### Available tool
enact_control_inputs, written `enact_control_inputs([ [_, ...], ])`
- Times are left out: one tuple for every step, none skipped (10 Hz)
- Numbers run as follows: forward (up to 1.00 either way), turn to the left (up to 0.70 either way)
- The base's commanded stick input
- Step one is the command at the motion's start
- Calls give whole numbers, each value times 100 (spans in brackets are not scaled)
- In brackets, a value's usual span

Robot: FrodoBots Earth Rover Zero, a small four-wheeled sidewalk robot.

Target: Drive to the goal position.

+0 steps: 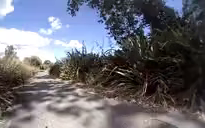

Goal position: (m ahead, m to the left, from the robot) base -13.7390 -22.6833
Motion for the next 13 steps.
enact_control_inputs([
  [0,-70],
  [0,-70],
  [0,-70],
  [0,-70],
  [0,-70],
  [0,-70],
  [0,-70],
  [0,-70],
  [0,-70],
  [0,-70],
  [0,-70],
  [0,-70],
  [0,-70],
])
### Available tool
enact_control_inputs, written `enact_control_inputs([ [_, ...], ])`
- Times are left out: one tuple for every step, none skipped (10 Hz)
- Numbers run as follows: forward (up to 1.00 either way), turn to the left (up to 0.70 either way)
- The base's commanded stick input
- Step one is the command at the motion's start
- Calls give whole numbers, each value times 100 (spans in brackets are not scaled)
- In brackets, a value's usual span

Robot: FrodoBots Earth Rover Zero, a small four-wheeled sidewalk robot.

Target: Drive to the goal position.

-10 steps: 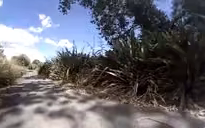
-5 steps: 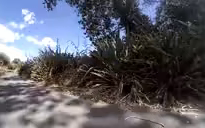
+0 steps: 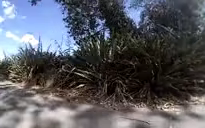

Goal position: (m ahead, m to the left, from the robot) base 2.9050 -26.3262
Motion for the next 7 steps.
enact_control_inputs([
  [0,-70],
  [0,-70],
  [0,-70],
  [0,-70],
  [0,-70],
  [0,-70],
  [0,-70],
])
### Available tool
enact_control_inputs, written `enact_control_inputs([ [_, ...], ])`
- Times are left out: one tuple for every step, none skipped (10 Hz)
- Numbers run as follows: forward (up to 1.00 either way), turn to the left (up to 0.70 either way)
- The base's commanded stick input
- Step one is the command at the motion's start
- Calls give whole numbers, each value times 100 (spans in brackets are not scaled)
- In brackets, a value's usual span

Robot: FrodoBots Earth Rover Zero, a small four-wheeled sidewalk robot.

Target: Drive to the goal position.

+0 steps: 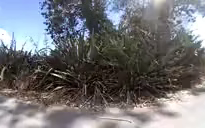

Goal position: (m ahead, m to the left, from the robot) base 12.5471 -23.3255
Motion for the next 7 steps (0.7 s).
enact_control_inputs([
  [0,-70],
  [0,-70],
  [0,-70],
  [0,-70],
  [0,-70],
  [0,-70],
  [0,-70],
])
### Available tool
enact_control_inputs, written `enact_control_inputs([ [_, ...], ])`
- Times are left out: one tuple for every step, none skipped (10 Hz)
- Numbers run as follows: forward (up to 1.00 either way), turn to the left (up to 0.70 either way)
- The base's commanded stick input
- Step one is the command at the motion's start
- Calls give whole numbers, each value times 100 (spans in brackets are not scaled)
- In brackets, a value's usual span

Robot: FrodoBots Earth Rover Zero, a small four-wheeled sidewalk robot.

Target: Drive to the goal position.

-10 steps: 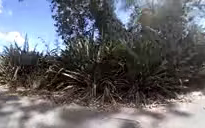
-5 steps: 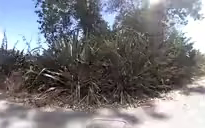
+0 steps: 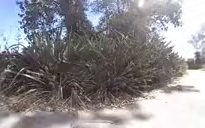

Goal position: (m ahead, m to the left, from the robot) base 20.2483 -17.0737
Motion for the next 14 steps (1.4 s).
enact_control_inputs([
  [0,-70],
  [0,-70],
  [0,-70],
  [0,-70],
  [0,-70],
  [0,-70],
  [0,-66],
  [0,-64],
  [0,-54],
  [0,-12],
  [0,-8],
  [0,-6],
  [0,0],
  [0,0],
])
